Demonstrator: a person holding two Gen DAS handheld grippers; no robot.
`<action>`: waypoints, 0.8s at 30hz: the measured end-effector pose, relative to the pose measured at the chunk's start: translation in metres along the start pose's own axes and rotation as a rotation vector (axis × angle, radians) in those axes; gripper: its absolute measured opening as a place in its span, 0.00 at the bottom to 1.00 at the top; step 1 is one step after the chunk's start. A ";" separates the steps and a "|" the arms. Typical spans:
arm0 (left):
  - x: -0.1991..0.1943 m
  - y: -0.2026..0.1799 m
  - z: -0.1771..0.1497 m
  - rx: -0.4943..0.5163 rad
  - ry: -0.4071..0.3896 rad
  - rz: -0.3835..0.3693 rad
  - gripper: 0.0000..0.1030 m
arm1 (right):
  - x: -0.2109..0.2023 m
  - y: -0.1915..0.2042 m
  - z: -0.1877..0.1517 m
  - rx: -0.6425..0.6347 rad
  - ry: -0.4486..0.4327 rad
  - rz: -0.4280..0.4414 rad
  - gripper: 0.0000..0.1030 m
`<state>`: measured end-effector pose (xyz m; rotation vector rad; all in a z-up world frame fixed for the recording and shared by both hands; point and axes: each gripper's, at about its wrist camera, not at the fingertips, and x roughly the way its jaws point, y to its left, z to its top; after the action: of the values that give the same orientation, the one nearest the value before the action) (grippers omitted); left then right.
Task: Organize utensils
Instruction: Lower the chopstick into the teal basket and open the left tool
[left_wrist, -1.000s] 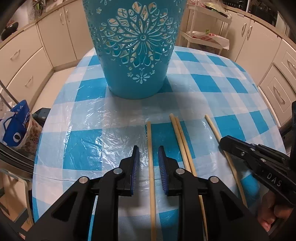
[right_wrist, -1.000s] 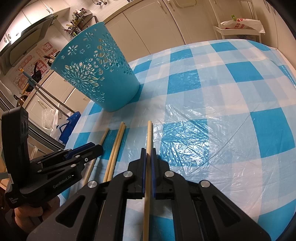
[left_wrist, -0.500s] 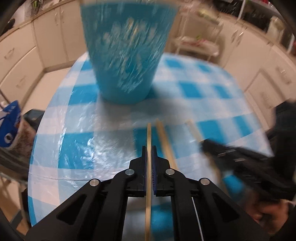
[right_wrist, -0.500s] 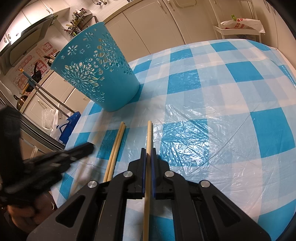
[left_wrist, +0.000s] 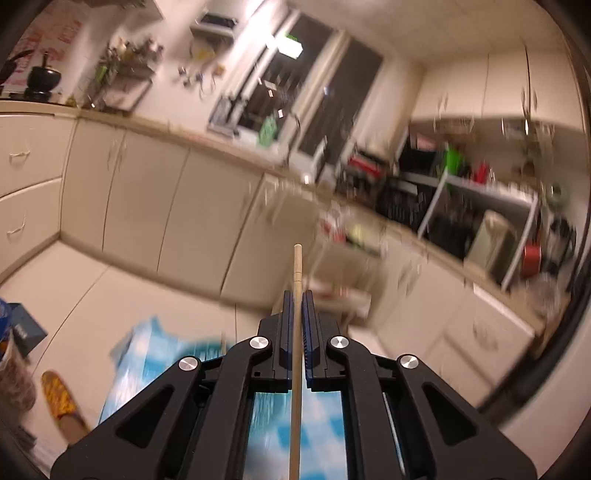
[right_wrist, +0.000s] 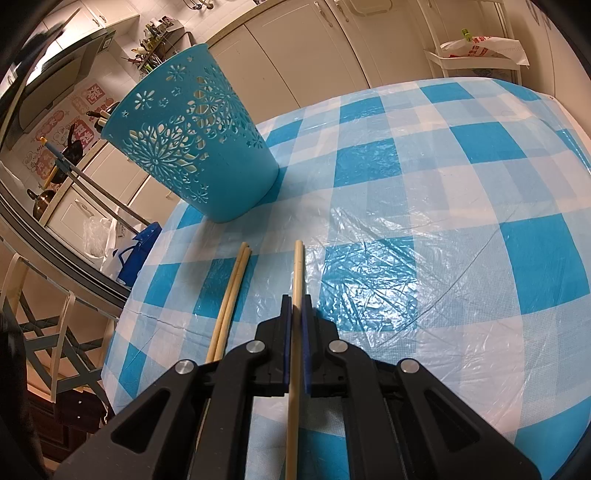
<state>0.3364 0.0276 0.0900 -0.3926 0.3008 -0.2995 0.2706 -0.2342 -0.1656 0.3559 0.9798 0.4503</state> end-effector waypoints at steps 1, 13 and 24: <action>0.010 0.004 0.006 -0.025 -0.030 0.004 0.04 | 0.000 0.000 0.000 0.000 0.000 0.000 0.06; 0.080 0.008 -0.014 0.043 -0.149 0.276 0.04 | 0.001 -0.002 0.000 0.011 0.004 0.015 0.06; 0.076 0.015 -0.053 0.128 0.019 0.369 0.04 | 0.000 -0.003 0.000 0.011 0.004 0.017 0.06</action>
<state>0.3915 -0.0023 0.0195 -0.2022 0.3634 0.0393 0.2711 -0.2364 -0.1669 0.3732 0.9843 0.4611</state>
